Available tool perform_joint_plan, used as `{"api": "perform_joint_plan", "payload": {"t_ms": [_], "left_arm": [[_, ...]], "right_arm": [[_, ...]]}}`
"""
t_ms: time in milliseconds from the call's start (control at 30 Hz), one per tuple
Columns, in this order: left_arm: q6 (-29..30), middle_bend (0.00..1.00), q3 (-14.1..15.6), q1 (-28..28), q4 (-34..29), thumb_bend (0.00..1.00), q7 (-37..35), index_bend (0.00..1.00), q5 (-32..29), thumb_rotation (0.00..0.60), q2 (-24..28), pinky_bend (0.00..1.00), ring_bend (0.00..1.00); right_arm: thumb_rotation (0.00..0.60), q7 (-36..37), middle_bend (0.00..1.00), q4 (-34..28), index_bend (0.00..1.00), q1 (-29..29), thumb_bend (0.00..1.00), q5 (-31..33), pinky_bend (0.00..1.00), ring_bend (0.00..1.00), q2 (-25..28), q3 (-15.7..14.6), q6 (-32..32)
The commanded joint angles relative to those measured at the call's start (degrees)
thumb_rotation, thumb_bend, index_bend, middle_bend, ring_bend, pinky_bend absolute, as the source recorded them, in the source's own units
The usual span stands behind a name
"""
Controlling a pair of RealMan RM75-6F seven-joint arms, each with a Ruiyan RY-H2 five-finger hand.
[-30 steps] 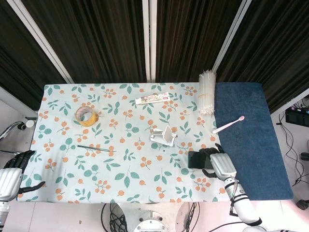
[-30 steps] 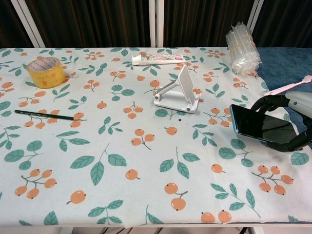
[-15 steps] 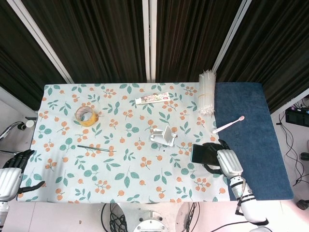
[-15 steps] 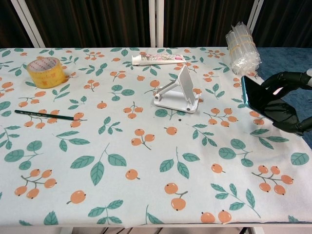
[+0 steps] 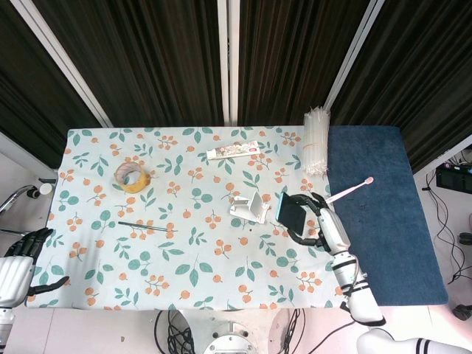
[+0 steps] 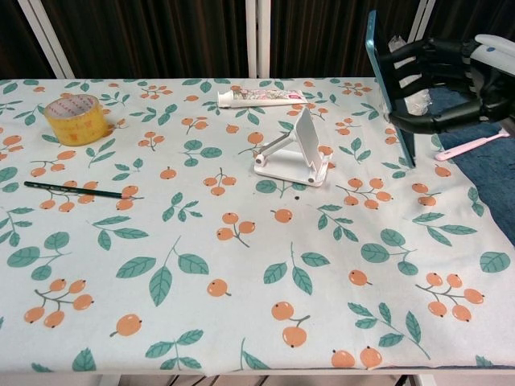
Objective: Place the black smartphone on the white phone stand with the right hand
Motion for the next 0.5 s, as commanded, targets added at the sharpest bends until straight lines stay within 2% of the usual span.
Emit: {"api": "perform_joint_plan", "payload": {"t_ms": [33,233,500], "left_arm": [[-0.14,0.09,0.03,-0.05,0.00,0.02,-0.10,0.10,0.00,0.441,0.11,0.22,0.11],[0.22,0.09,0.04,0.20,0.09,0.02,-0.45,0.10,-0.04,0.440,0.29,0.22,0.11],[0.27,0.09,0.10,0.47,0.90,0.02,-1.31,0.10,-0.20,0.437,0.16,0.22,0.11]], "right_arm": [[0.600,3.23,0.46,4.34,0.60,2.19,0.38,-0.18,0.03,0.39,-6.26,2.53,0.68],[0.600,4.53,0.46,12.76,0.61,4.62,0.38,1.25,0.02,0.39,-12.40,3.70,-0.94],[0.600,13.51,0.44,20.84,0.61,5.98,0.38,1.59,0.01,0.39,-17.44,5.44,-2.57]]}}
